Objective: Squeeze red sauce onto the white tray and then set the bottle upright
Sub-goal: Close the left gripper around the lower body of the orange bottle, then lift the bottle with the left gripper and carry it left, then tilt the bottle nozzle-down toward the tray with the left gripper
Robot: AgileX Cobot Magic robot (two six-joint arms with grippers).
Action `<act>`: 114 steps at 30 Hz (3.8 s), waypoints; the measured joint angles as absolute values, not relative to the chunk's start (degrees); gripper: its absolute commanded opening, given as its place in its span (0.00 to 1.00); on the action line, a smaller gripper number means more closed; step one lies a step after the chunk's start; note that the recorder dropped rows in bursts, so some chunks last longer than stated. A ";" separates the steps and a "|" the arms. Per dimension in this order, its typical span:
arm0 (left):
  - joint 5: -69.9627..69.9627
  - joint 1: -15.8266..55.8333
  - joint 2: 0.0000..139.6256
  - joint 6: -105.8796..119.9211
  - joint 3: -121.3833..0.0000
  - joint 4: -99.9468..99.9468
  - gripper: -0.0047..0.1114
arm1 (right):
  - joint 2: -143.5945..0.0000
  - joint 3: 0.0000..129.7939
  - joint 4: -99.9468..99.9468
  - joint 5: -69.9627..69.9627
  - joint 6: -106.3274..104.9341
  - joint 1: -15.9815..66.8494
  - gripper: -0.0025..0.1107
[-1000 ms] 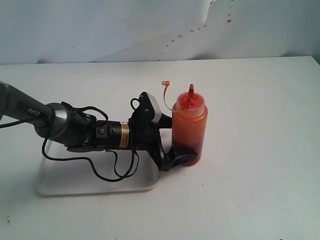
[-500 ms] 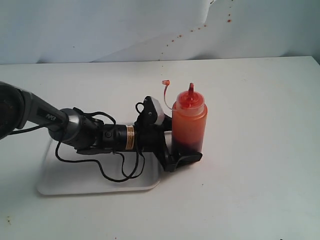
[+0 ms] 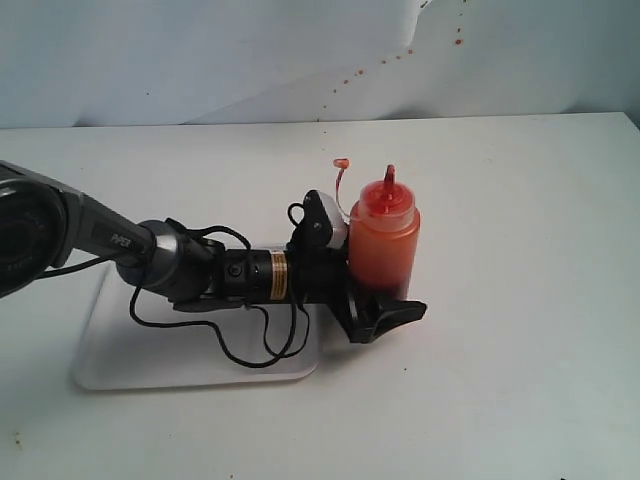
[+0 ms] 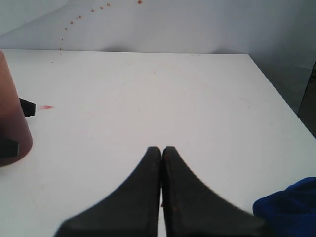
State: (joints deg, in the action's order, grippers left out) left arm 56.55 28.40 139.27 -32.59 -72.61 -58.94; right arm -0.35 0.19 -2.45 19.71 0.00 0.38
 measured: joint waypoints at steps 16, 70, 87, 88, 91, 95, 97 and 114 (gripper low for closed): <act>48.29 31.06 139.27 -29.62 -72.85 -55.05 0.05 | -0.35 0.19 -2.45 19.71 0.00 0.38 0.02; 47.28 -0.62 102.43 -12.01 -22.72 -38.75 0.04 | -0.35 0.19 -2.45 19.71 0.00 0.38 0.02; 64.71 -0.72 102.35 10.52 -11.83 -5.55 0.04 | -0.35 0.19 -2.45 19.71 0.00 0.38 0.02; 65.14 -0.72 102.35 11.89 -11.73 -4.61 0.04 | -0.35 0.19 -2.45 19.71 0.00 0.38 0.02; 65.73 -0.72 102.35 16.66 -11.73 -3.44 0.04 | -0.35 0.19 -2.45 19.71 0.00 0.38 0.02; 66.06 -0.72 102.35 19.14 -11.73 -0.70 0.04 | -0.35 0.19 -2.45 19.71 0.00 0.38 0.02; 66.06 -0.72 102.35 20.38 -11.73 0.00 0.04 | -0.35 0.19 -2.45 19.71 0.00 0.38 0.02; 62.87 -0.72 102.21 29.96 -15.09 0.00 0.04 | -0.35 0.19 -2.45 19.71 0.00 0.38 0.02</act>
